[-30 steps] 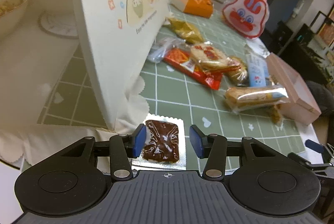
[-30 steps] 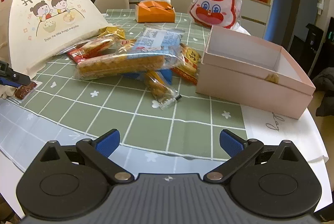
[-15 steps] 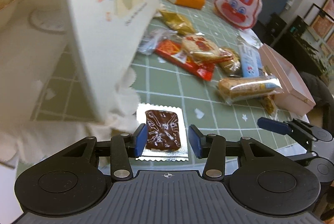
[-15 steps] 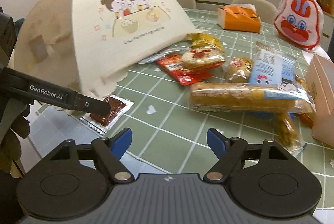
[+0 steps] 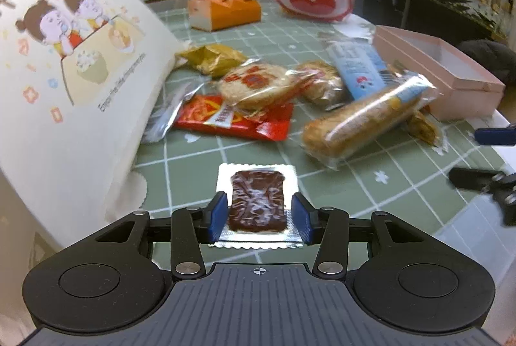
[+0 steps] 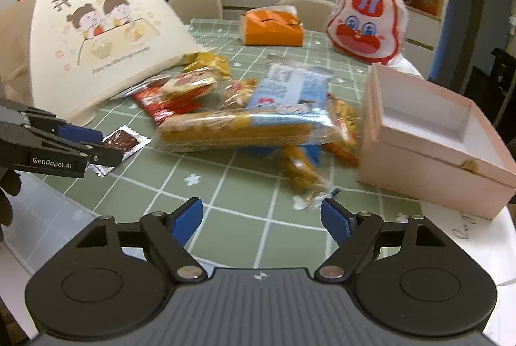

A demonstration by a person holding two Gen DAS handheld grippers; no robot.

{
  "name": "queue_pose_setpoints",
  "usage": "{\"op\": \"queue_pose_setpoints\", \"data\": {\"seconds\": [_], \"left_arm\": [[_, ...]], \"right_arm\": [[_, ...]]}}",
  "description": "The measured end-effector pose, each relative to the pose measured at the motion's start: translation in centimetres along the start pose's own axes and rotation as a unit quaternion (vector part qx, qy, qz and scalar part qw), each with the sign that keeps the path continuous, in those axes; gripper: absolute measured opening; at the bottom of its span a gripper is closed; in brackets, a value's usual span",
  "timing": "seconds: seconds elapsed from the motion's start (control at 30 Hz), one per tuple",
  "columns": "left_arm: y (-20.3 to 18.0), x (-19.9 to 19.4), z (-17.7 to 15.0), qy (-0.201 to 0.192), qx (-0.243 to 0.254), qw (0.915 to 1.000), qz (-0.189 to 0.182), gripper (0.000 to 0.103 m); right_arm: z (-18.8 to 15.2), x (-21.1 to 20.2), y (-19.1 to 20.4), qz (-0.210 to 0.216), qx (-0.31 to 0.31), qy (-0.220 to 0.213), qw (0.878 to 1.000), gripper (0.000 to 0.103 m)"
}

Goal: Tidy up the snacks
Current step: 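Lift the chocolate with the left tool while the right tool grasps the yellow chip packet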

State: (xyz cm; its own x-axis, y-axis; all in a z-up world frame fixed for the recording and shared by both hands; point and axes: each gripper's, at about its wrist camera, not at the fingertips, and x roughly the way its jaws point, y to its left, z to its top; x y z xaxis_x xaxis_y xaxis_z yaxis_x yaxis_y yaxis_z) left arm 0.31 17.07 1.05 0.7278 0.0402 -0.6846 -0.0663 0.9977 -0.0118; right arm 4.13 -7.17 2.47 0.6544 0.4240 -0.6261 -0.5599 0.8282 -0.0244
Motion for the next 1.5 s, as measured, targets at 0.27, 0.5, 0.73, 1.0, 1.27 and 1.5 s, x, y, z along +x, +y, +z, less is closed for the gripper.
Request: {"op": "queue_pose_setpoints", "data": {"seconds": [0.27, 0.5, 0.73, 1.0, 1.27, 1.5], "left_arm": [[1.5, -0.5, -0.5, -0.017, -0.03, 0.9982, -0.049, 0.044], [2.2, -1.3, -1.0, -0.008, -0.051, 0.9957, -0.076, 0.043], [2.3, -1.2, -0.8, -0.002, -0.062, 0.9952, -0.075, 0.043], [2.2, -1.6, -1.4, -0.005, -0.05, 0.9951, -0.086, 0.043], [4.0, -2.0, -2.1, -0.006, -0.079, 0.9889, -0.126, 0.043], [2.9, -1.4, -1.6, -0.002, -0.071, 0.991, -0.114, 0.043]], "right_arm": [[6.4, 0.6, 0.6, 0.038, -0.008, -0.028, 0.999, 0.087], [12.2, 7.5, 6.0, 0.098, -0.035, 0.01, 0.995, 0.087], [17.8, 17.4, 12.0, 0.089, -0.08, 0.035, 0.992, 0.086], [18.8, 21.9, 12.7, 0.152, -0.091, 0.125, 0.976, 0.052], [14.7, 14.8, 9.0, 0.182, -0.159, 0.149, 0.959, 0.052], [19.6, 15.6, 6.3, 0.103, -0.058, 0.063, 0.991, 0.095]]}}
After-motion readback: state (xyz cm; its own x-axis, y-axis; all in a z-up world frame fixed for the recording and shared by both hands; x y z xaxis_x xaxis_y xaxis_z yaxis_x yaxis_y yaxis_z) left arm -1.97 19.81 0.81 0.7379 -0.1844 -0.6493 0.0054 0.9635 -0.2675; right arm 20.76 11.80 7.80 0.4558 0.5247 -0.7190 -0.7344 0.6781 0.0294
